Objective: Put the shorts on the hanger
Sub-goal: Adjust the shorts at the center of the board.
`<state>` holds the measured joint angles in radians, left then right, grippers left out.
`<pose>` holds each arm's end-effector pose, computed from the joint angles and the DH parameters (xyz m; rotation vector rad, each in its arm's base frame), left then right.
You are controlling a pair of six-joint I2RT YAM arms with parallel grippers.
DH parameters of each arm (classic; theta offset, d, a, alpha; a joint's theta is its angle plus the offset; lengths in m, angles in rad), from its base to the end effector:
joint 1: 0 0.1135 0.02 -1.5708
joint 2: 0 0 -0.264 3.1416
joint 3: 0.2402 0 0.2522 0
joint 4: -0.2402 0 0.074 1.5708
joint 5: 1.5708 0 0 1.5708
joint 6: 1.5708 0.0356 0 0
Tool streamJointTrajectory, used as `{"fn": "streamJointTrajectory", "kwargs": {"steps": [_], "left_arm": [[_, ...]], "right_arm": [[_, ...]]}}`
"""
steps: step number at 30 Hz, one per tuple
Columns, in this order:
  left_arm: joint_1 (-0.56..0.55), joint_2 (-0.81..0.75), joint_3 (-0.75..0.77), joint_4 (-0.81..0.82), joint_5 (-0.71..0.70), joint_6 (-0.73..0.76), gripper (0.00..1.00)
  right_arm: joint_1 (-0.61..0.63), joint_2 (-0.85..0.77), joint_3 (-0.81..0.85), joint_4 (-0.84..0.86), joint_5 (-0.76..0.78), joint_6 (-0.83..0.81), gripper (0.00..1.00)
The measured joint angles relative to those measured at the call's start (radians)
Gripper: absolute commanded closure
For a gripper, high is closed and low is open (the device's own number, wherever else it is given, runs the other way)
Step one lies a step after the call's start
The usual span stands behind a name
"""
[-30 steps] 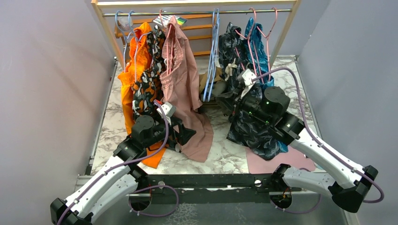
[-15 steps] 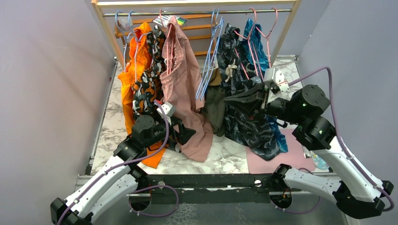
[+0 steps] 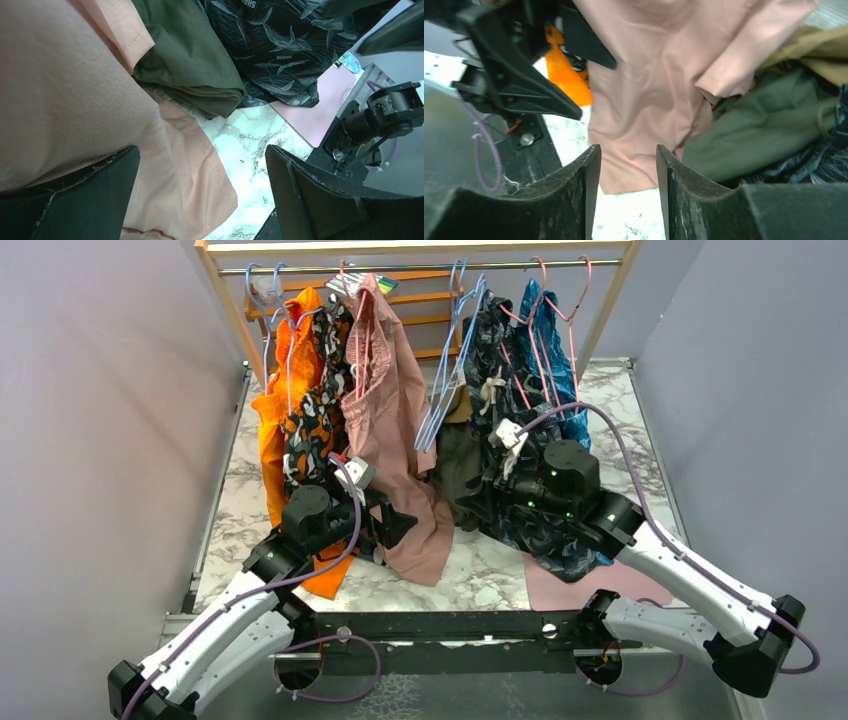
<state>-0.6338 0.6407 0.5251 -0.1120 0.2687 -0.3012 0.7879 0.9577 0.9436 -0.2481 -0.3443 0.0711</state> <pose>0.1267 -0.1048 0.2782 0.5087 1.8143 -0.8972 0.1450 0.1628 0.3581 -0.9038 1.6905 0.9072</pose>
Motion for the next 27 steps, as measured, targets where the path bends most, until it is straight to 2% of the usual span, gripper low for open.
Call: {"fn": "streamJointTrajectory", "kwargs": {"steps": [14, 21, 27], "left_arm": [[0.005, 0.0, 0.0, 0.0, 0.0, 0.0, 0.02], [0.01, 0.0, 0.0, 0.0, 0.0, 0.0, 0.02], [0.011, 0.0, 0.0, 0.0, 0.0, 0.0, 0.02]], "right_arm": [[0.065, 0.203, -0.079, 0.04, 0.351, 0.032, 0.42], [0.083, 0.293, -0.084, 0.076, 0.46, 0.047, 0.31], [0.097, 0.367, -0.084, 0.075, 0.544, 0.061, 0.3]]}}
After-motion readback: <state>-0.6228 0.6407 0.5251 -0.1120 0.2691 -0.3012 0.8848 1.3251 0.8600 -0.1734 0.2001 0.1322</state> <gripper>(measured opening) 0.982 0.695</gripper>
